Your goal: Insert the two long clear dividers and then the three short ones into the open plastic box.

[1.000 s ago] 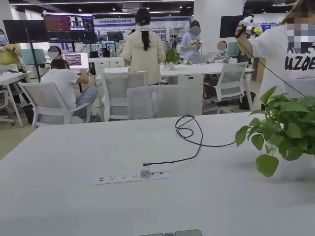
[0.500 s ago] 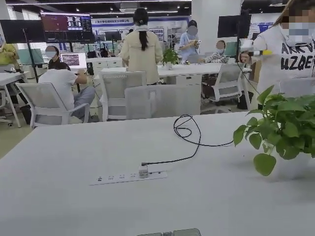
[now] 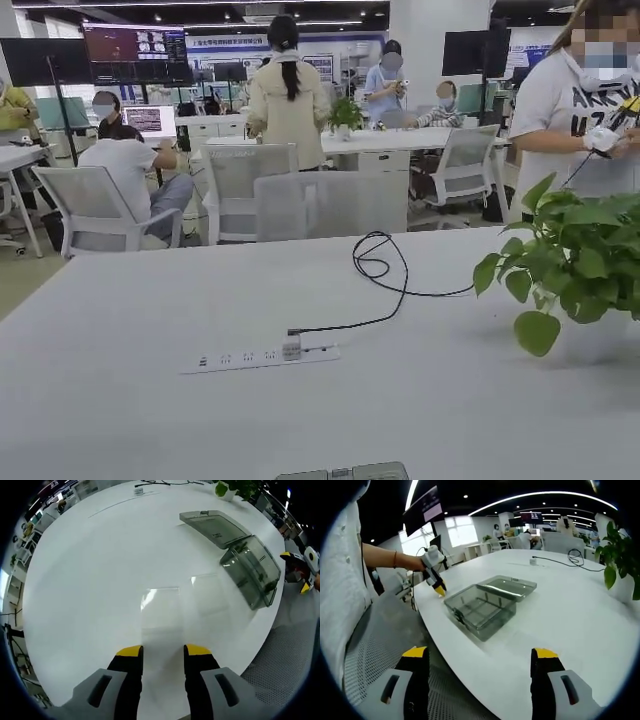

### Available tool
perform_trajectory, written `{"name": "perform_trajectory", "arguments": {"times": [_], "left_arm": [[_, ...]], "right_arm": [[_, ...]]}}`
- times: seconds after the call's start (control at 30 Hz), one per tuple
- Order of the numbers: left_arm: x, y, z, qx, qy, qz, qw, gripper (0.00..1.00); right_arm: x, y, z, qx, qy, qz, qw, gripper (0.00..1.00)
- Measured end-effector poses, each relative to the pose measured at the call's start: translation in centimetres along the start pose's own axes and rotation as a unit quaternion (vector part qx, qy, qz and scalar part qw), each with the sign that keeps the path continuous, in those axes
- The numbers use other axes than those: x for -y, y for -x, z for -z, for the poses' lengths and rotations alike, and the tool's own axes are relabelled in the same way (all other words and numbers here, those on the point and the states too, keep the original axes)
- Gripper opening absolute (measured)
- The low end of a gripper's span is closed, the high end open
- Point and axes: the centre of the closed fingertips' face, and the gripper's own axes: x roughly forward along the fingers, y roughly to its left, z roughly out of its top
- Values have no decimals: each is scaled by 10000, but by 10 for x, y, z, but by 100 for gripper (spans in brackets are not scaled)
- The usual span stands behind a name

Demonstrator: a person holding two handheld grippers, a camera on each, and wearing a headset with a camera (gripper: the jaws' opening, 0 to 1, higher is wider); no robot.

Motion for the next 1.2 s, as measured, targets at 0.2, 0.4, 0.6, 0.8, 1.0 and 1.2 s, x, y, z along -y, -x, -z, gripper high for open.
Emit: {"name": "perform_trajectory", "arguments": {"times": [0.2, 0.4, 0.6, 0.8, 1.0, 1.2], "left_arm": [[2, 3, 1, 167, 304, 120, 9993, 30], [4, 6, 1, 425, 658, 259, 9966, 30], [12, 16, -4, 880, 1051, 493, 9893, 30], [23, 32, -16, 1426, 1346, 709, 9780, 30], [45, 56, -37, 2022, 1539, 1022, 9618, 30], [74, 81, -60, 2530, 1597, 1362, 9444, 30]], "right_arm": [[1, 0, 0, -32, 37, -15, 10000, 84], [1, -1, -3, -37, 54, -26, 10000, 84], [-1, -1, -13, 17, 10, -53, 10000, 82], [-2, -2, -33, 176, 3, -81, 9998, 79], [-5, -2, -71, 549, -50, -135, 9984, 74], [-10, -3, -106, 771, -123, -209, 9967, 63]]}}
